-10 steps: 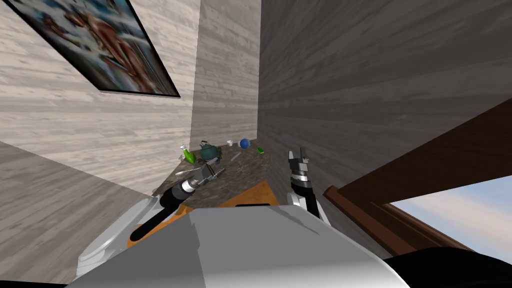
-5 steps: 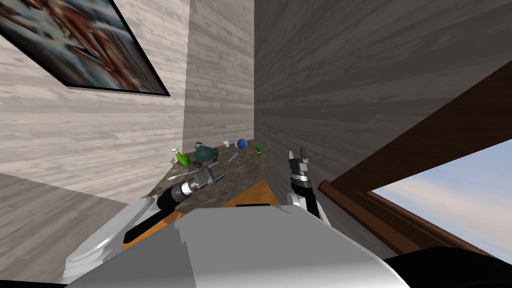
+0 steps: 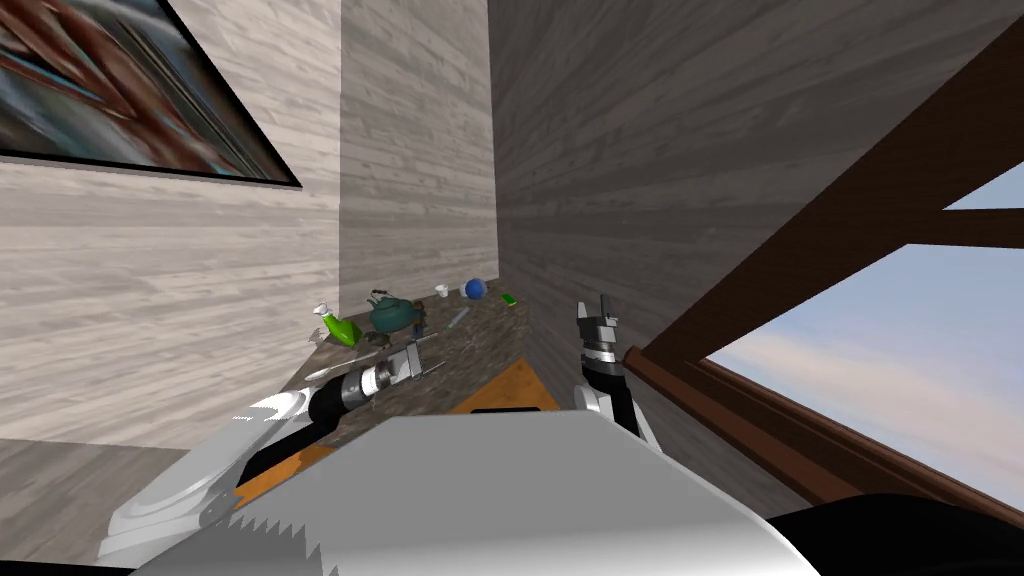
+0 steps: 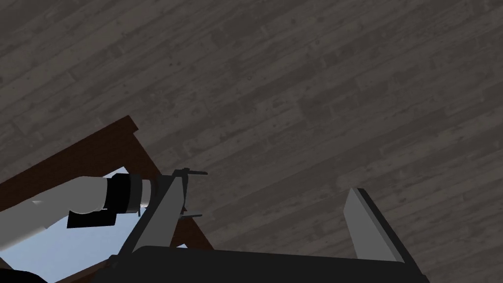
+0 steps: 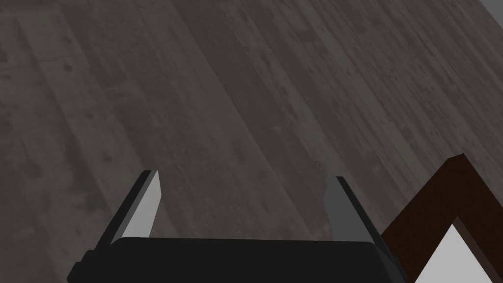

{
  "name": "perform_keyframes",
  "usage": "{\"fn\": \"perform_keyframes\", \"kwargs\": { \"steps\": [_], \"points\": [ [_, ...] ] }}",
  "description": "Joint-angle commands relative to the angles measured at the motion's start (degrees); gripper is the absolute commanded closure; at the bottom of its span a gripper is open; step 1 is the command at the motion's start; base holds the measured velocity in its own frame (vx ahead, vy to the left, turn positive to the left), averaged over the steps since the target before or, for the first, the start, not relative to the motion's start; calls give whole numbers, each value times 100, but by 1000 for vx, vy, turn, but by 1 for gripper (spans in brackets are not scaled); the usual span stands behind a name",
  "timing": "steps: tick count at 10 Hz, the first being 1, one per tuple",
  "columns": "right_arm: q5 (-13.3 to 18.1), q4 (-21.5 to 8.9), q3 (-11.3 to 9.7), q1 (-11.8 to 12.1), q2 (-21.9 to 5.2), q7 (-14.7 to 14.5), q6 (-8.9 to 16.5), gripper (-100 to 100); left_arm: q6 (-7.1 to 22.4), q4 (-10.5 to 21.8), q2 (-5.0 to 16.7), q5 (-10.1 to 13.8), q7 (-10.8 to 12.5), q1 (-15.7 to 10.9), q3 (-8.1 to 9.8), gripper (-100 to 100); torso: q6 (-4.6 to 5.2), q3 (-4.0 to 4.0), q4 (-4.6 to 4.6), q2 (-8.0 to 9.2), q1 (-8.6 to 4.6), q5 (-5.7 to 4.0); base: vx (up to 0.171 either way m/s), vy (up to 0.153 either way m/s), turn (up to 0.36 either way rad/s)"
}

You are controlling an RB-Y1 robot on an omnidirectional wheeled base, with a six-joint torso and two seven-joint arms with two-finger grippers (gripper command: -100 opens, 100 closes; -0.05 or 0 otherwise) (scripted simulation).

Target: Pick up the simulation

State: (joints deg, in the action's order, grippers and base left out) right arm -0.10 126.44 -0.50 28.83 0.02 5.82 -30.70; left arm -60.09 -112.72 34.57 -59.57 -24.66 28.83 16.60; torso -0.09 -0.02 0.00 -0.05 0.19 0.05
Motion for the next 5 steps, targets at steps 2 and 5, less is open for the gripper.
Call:
{"fn": "perform_keyframes", "kwargs": {
  "steps": [2, 5],
  "points": [
    [0, 0, -1, -2, 0, 0, 0, 0, -241, 155, 204, -458, -123, 25, 84, -100, 10, -1, -1, -2, 0, -1, 4, 28, -267],
    [0, 0, 0, 0, 0, 0, 0, 0, -464, 313, 402, -901, -237, 31, 155, -100, 1, -2, -1, -3, 10, 2, 3, 40, -146]
  ]
}}
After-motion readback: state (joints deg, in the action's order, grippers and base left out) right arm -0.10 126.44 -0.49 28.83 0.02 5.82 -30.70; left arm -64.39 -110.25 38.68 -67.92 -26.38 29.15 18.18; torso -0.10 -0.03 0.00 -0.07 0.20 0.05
